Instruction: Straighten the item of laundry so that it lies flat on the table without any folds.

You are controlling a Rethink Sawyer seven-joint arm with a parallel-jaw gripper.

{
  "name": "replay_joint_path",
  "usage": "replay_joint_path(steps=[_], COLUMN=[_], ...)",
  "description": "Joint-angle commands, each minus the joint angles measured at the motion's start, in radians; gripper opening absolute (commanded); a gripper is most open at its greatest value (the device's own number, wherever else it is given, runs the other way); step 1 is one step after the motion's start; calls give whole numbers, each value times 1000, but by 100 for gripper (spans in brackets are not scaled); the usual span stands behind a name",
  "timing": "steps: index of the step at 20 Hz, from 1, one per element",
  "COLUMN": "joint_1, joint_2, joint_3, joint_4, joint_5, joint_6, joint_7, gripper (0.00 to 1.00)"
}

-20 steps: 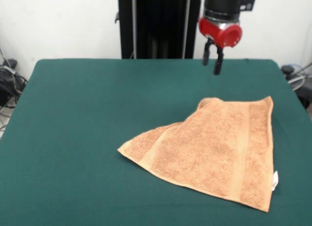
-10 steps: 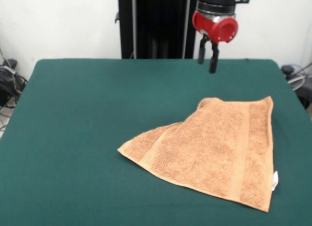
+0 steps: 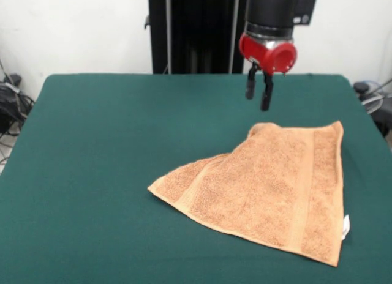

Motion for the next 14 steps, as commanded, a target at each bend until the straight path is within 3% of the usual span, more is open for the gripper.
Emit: replay_joint_path(steps=[1, 7, 14], joint_1=[23, 13, -75], joint_2=[142, 210, 271], joint_3=[87, 143, 257], joint_4=[-87, -129, -173], joint_5=[-14, 7, -39], joint_6=[-94, -183, -245], joint_7=[80, 122, 118], gripper=[100, 100, 100])
